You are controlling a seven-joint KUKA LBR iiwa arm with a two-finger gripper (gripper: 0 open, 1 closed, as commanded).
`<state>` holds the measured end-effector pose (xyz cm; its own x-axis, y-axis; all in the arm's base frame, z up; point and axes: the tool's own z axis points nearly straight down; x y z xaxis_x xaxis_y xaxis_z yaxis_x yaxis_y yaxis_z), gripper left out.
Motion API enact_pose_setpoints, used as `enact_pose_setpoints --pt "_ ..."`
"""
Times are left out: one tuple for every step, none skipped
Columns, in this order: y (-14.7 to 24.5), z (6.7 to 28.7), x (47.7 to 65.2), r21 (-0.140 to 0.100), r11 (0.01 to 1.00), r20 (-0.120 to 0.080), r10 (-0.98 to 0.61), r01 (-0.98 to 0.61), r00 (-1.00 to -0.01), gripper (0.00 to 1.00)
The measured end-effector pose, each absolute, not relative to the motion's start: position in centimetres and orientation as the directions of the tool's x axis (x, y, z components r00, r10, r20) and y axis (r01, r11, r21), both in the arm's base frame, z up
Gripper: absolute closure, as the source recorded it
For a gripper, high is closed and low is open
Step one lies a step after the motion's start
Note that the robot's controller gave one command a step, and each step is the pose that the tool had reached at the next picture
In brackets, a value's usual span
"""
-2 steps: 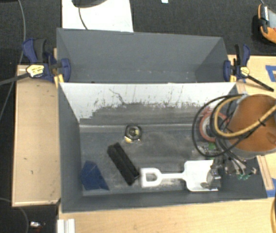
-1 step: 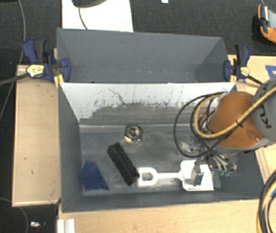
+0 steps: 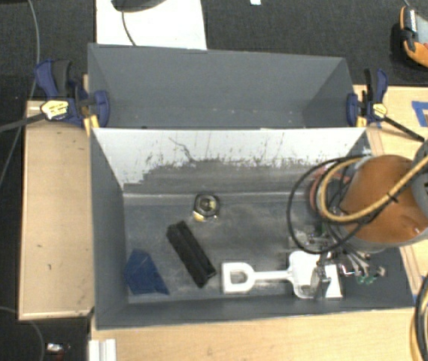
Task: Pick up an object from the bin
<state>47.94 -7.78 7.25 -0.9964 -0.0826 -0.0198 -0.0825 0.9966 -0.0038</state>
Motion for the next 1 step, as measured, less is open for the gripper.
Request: enact_pose_setpoints --pt "-4.59 7.06 49.41 0.001 0.995 -0.018 -0.104 -0.104 -0.994 0.00"
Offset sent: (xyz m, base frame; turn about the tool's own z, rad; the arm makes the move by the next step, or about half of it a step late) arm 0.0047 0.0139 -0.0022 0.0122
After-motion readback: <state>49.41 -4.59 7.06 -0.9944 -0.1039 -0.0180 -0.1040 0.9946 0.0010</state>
